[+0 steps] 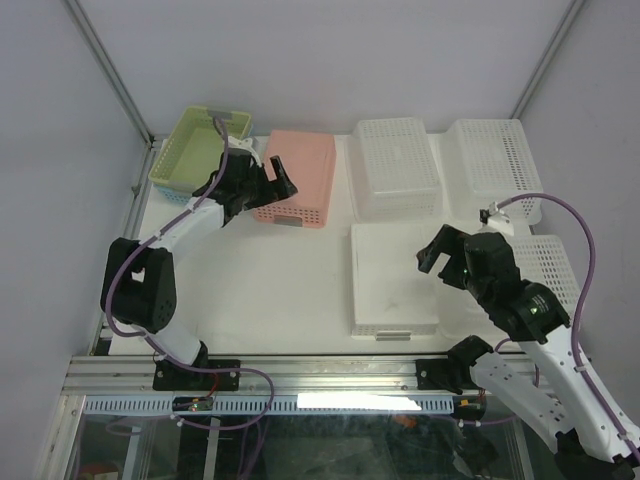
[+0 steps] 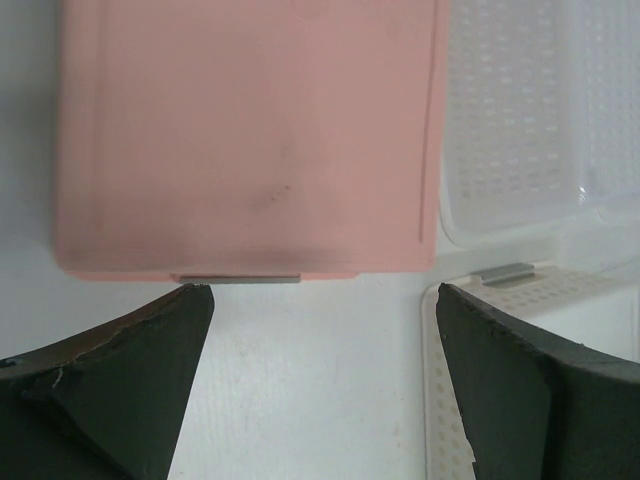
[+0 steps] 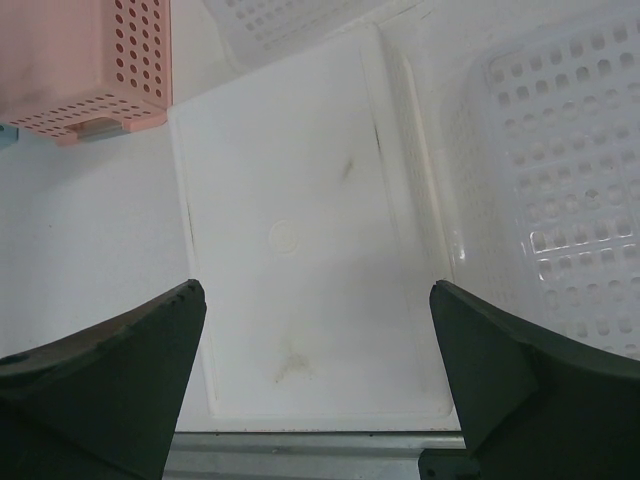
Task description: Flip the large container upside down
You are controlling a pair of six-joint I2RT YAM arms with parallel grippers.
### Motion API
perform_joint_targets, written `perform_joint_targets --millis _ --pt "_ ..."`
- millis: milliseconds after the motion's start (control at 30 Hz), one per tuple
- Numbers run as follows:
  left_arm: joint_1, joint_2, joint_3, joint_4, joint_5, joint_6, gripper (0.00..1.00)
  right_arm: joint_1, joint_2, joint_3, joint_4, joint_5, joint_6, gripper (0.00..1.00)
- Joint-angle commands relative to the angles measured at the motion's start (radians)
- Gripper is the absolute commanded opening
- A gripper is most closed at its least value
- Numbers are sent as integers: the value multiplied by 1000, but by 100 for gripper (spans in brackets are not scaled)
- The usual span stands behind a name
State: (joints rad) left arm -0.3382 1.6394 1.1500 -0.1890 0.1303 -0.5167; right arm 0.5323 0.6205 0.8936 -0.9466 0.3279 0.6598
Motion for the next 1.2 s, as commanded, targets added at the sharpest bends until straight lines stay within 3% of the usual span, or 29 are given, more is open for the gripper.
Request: perform_joint_targets --millis 0,300,500,833,1000,1167 --pt "83 -55 52 -47 -77 32 99 0 -12 23 34 24 -9 99" --pt "111 50 99 -62 -43 17 99 -2 -25 29 15 27 -12 99" --pt "105 152 179 -59 68 17 99 -2 -19 42 11 26 -19 99" --pt "54 175 287 -48 147 25 99 -1 6 63 11 21 -23 99" --pt "54 99 302 -94 98 69 99 -2 -5 47 20 19 -19 99" --pt "72 75 397 -207 -48 155 99 -1 -3 36 35 13 -19 99"
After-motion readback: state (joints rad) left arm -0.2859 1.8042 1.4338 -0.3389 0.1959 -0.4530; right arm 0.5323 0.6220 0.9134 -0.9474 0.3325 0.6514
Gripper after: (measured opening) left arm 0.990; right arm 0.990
